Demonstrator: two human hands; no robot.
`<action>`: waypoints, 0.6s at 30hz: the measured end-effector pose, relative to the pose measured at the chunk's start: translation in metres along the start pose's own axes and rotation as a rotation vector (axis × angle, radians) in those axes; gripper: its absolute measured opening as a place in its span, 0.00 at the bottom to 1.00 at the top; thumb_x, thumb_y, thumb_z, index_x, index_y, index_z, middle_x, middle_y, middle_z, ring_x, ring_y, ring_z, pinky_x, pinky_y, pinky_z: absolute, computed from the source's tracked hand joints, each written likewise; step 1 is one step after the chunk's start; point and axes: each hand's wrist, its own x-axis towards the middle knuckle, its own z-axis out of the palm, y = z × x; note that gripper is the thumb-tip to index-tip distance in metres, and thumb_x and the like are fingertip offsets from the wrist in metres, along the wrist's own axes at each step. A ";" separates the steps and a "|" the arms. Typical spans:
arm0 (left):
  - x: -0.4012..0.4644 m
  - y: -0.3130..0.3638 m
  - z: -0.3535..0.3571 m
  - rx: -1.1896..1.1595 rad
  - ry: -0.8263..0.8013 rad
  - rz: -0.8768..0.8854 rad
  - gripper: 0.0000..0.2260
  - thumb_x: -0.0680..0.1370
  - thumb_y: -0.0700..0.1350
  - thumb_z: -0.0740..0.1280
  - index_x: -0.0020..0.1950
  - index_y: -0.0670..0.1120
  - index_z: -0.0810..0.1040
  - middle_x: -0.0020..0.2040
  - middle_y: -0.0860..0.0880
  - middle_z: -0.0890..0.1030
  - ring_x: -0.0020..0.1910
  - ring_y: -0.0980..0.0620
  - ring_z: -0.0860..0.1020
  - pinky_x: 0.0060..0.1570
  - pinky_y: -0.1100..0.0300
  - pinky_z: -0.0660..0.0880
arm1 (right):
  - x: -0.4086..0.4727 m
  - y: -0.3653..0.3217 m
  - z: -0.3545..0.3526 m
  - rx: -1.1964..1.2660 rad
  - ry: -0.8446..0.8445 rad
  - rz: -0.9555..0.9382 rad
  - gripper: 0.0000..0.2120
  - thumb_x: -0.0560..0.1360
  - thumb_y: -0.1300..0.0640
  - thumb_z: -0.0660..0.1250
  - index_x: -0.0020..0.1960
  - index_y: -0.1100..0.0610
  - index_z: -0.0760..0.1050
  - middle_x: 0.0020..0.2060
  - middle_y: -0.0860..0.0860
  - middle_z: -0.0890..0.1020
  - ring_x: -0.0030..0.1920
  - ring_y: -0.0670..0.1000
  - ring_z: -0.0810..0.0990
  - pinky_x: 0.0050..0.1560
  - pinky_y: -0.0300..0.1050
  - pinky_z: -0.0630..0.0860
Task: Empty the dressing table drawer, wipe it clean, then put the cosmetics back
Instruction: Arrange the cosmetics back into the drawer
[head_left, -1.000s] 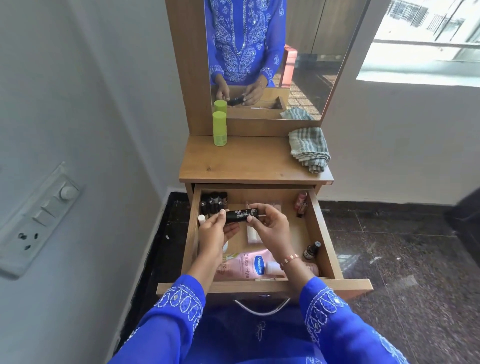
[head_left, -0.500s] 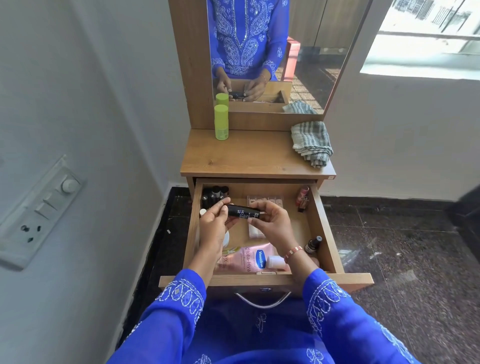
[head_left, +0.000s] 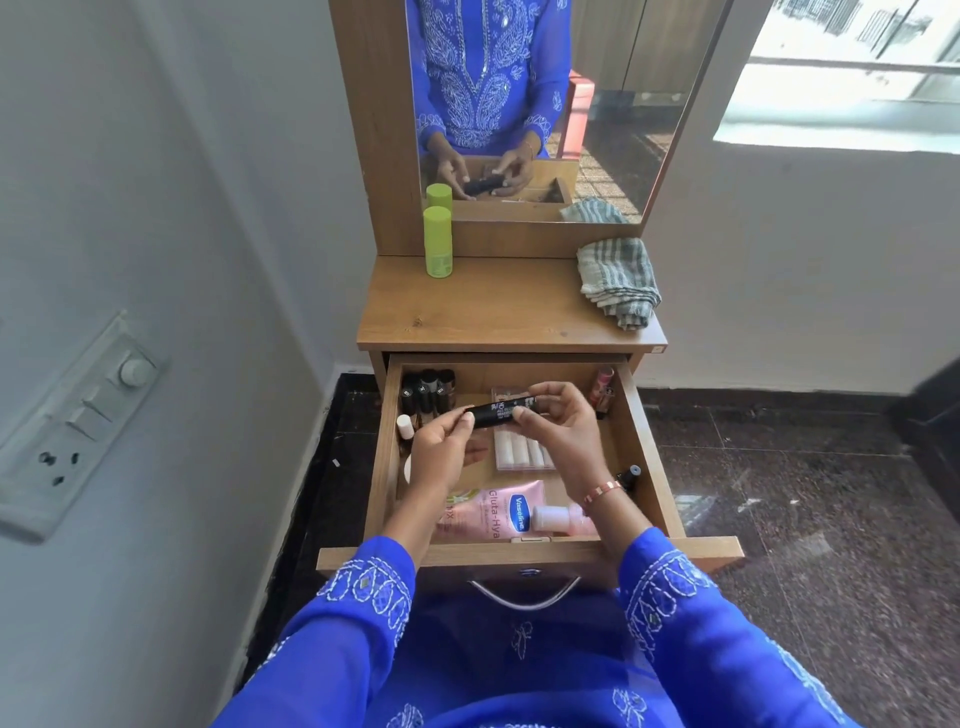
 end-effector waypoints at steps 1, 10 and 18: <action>0.001 -0.001 0.001 0.056 -0.004 0.020 0.14 0.80 0.40 0.60 0.64 0.40 0.73 0.45 0.45 0.80 0.38 0.52 0.79 0.36 0.66 0.78 | 0.003 -0.006 -0.005 -0.046 0.017 -0.024 0.13 0.69 0.68 0.71 0.46 0.54 0.72 0.44 0.59 0.79 0.46 0.58 0.79 0.50 0.54 0.79; 0.004 -0.005 -0.001 0.192 0.002 0.055 0.12 0.80 0.41 0.59 0.62 0.41 0.74 0.42 0.49 0.79 0.40 0.52 0.79 0.43 0.61 0.78 | 0.056 -0.043 -0.057 -0.895 0.152 -0.194 0.13 0.69 0.66 0.71 0.53 0.62 0.76 0.48 0.58 0.80 0.48 0.57 0.79 0.49 0.44 0.75; 0.004 -0.006 -0.003 0.194 0.010 0.048 0.12 0.80 0.40 0.59 0.61 0.42 0.75 0.43 0.48 0.80 0.41 0.52 0.79 0.44 0.60 0.77 | 0.060 -0.024 -0.062 -1.359 0.004 -0.234 0.14 0.72 0.61 0.66 0.58 0.58 0.75 0.53 0.56 0.78 0.56 0.58 0.75 0.51 0.51 0.74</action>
